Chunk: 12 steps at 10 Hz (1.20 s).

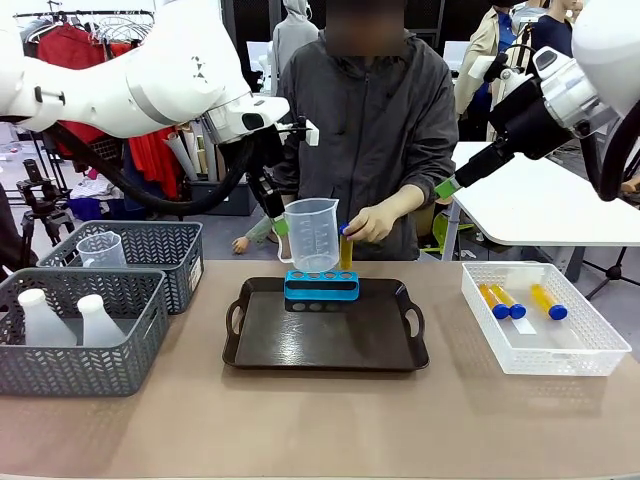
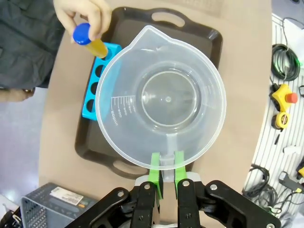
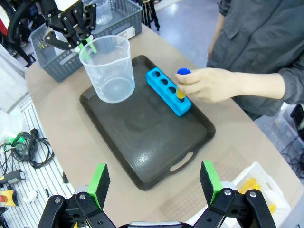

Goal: Prepare the laboratory tools.
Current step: Pick up one Large Measuring Cup and place it on the Handle tray.

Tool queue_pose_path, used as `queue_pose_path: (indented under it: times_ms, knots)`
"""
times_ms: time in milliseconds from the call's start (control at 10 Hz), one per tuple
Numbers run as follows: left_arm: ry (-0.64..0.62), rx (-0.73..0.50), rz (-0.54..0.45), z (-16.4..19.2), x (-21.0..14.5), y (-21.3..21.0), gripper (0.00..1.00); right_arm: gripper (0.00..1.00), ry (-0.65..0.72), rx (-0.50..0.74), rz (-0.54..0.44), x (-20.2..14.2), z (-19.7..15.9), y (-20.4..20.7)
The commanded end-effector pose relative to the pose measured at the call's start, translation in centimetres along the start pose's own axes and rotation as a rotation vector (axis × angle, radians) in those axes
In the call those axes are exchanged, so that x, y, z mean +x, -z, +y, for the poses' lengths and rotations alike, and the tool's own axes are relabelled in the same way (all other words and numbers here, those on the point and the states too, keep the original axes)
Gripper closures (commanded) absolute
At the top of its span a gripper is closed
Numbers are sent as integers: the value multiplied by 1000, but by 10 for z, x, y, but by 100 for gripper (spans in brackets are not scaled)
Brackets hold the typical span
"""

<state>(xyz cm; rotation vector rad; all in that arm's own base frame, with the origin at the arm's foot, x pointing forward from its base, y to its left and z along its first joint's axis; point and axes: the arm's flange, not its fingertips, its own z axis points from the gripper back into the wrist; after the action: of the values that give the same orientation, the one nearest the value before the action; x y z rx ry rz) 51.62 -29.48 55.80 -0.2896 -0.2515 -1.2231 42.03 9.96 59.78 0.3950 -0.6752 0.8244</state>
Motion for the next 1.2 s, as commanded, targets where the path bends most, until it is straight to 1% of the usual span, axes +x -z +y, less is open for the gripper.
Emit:
queue_pose_path:
  times_ms: [0,600,700,1000,1100]
  knots:
    - [3,-2,1,-1,1,1,100,0,-9,4,-1,0,0,0]
    - [2,-5,4,-1,1,4,100,0,-9,4,-1,0,0,0]
    - [83,-15,17,-2,10,10,100,0,-9,4,-1,0,0,0]
    - [179,-28,48,-2,32,57,100,0,-9,4,-1,0,0,0]
    - [206,1,47,-2,36,74,100,0,-9,4,-1,0,0,0]
